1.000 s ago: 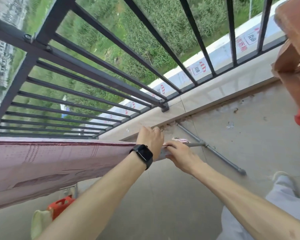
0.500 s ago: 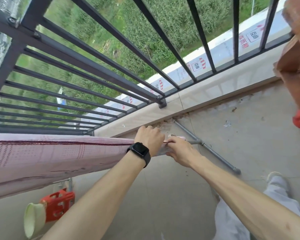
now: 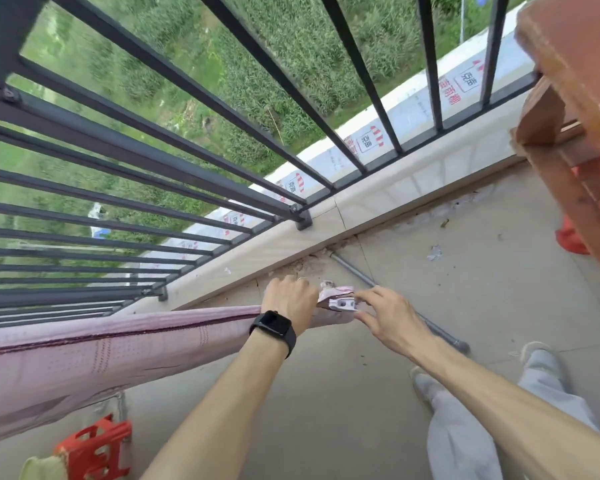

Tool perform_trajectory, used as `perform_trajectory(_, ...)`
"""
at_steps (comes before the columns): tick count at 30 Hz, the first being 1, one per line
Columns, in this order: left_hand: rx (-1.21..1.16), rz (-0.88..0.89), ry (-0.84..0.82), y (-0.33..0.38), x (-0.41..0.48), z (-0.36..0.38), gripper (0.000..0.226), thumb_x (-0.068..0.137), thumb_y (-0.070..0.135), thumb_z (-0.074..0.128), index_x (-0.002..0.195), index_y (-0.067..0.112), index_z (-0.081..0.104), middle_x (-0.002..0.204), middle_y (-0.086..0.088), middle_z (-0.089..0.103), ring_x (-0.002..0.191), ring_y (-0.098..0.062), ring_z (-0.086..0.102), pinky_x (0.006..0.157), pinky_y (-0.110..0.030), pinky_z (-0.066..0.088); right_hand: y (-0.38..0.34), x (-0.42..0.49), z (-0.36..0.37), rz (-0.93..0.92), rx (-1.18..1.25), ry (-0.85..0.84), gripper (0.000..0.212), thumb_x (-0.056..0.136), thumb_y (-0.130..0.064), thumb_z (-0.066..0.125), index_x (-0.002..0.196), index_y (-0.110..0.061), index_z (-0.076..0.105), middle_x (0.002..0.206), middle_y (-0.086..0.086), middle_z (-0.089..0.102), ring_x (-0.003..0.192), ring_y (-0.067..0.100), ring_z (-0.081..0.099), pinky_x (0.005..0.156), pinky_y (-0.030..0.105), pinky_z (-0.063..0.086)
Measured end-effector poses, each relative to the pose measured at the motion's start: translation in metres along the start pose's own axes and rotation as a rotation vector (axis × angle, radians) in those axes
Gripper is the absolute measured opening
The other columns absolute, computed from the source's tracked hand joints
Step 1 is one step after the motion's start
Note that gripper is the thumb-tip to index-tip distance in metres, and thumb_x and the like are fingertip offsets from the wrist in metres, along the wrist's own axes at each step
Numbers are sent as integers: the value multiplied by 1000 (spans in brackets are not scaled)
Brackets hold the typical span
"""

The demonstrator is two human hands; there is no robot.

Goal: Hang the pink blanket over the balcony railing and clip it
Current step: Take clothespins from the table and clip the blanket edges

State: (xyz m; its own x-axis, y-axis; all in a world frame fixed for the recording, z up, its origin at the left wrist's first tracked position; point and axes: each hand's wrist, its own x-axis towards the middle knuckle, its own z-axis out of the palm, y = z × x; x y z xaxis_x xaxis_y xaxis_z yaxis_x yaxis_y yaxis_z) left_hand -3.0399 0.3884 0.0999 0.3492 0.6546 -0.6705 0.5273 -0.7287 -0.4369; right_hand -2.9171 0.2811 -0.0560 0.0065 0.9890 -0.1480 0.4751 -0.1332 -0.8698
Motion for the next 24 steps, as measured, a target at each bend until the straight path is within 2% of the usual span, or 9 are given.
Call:
perform_trajectory(3,-5,-5,-7,8,6,10,26,100,36,46,106,22,68,109,-1,66,106,-26,58,76,-36,38,3,-5,-9,7,9,55,25,82,-25,80,104,-13,74,90,4,69,87,27,66,77,31,47)
perform_trajectory(7,75,-18,-58,23,20,23,26,100,42,50,103,24,69,106,0,65,100,-26,57,70,-37,31,5,-4,-13,-12,-1,81,25,78,-25,83,101,-15,77,87,2,72,83,25,67,74,28,47)
perform_trajectory(11,112,-12,-79,27,27,30,25,102,33,47,115,20,65,116,-3,58,108,-26,52,73,-36,30,13,-4,-7,-41,-35,47,34,67,-26,90,97,-17,77,88,-1,73,80,23,69,72,27,52)
perform_trajectory(13,136,9,-64,28,26,31,25,103,21,43,118,18,62,118,-4,57,109,-27,52,75,-36,31,15,-3,-3,-47,-44,37,38,61,-24,94,94,-17,77,86,-1,73,77,24,70,69,28,54)
perform_trajectory(17,129,80,-31,27,25,33,29,99,7,40,118,14,60,119,-6,57,114,-29,49,80,-36,35,18,2,4,-46,-26,11,41,57,-18,95,93,-14,76,90,5,74,76,30,70,70,37,59)
perform_trajectory(19,74,61,-36,27,27,33,25,99,10,44,112,17,64,114,-4,59,112,-28,51,78,-36,35,19,4,5,-52,-38,10,40,57,-17,95,93,-13,76,92,7,74,76,31,70,70,39,60)
perform_trajectory(21,-49,-20,-54,26,31,34,16,97,23,54,95,21,70,100,0,63,103,-26,57,70,-35,35,19,5,3,-55,-25,17,36,61,-16,93,93,-11,77,93,8,74,77,33,70,69,40,60)
perform_trajectory(24,-179,-148,-40,23,40,45,32,87,41,66,64,20,58,78,2,64,85,-24,62,59,-32,34,19,8,-2,-82,-24,48,24,68,-17,89,88,-12,76,86,5,73,74,31,69,66,38,60)
